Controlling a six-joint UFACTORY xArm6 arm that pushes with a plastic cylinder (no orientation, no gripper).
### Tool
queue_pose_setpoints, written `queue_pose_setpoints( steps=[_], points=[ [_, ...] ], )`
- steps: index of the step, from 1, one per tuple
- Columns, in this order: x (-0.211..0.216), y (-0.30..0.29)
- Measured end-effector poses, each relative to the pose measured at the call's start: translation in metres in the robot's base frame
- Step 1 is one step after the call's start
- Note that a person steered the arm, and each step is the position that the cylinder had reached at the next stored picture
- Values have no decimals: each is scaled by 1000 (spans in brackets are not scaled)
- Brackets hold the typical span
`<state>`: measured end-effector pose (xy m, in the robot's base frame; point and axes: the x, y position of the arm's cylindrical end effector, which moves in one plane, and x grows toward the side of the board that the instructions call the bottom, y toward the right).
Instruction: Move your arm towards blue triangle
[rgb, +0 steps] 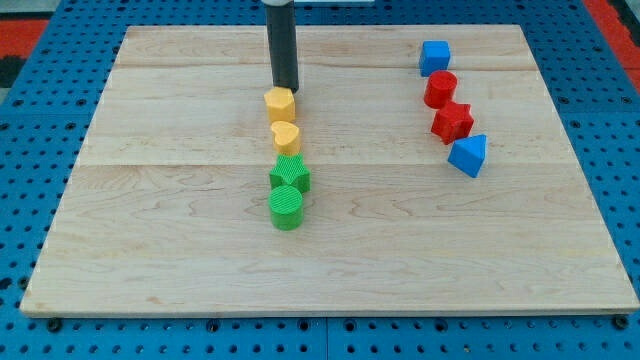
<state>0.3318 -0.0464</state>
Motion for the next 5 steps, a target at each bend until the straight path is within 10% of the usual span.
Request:
queue_pose_setpoints(
  steps=[2, 5],
  points=[
    [-15, 125],
    [173, 180]
  ],
)
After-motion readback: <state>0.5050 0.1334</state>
